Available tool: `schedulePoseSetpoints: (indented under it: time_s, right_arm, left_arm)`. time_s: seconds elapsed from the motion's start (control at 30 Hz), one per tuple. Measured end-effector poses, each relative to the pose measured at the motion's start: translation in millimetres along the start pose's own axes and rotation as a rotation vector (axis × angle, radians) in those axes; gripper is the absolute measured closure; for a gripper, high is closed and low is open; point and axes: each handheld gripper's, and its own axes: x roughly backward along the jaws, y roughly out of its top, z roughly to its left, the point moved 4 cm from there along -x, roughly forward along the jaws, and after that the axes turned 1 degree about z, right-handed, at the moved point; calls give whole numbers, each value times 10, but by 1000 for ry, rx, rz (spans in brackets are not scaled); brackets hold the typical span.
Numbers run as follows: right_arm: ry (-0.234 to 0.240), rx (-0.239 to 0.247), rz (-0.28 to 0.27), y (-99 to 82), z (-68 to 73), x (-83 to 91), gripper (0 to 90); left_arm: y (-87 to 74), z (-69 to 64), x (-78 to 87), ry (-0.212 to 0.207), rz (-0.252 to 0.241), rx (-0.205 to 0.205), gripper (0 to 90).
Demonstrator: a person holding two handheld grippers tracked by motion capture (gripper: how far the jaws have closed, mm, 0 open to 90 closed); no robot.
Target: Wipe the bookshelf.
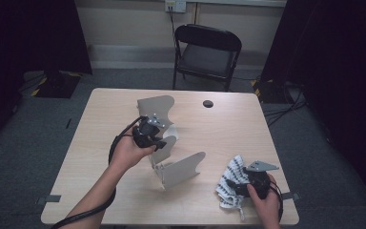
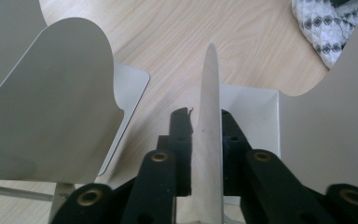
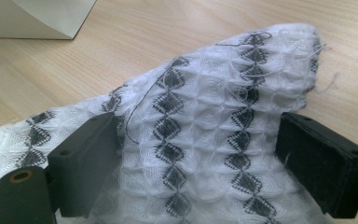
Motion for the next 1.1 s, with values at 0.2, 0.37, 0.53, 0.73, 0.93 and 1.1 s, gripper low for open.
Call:
schedulePoseSetpoints:
  time_s: [0.2, 0.37, 0.53, 0.73, 0.93, 1.1]
  right_arm:
    - [0, 0, 0, 0, 0, 0, 123]
    - [-1, 0, -1, 0, 1, -1, 123]
    - [-1, 0, -1, 0, 1, -1, 123]
    - [-2, -1, -2, 1, 1, -1, 123]
    - [-2, -1, -2, 0, 1, -1, 123]
    - [-2, -1, -1, 0, 1, -1, 123]
  left_arm:
    - [-11, 49, 41, 25, -20, 5, 621]
    - [-11, 66, 104, 26, -24, 7, 553]
    - [18, 86, 184, 36, -32, 8, 512]
    - [80, 106, 280, 29, -48, 13, 496]
    - [124, 139, 390, 48, -80, 26, 500]
    - [78, 220, 447, 88, -73, 37, 487]
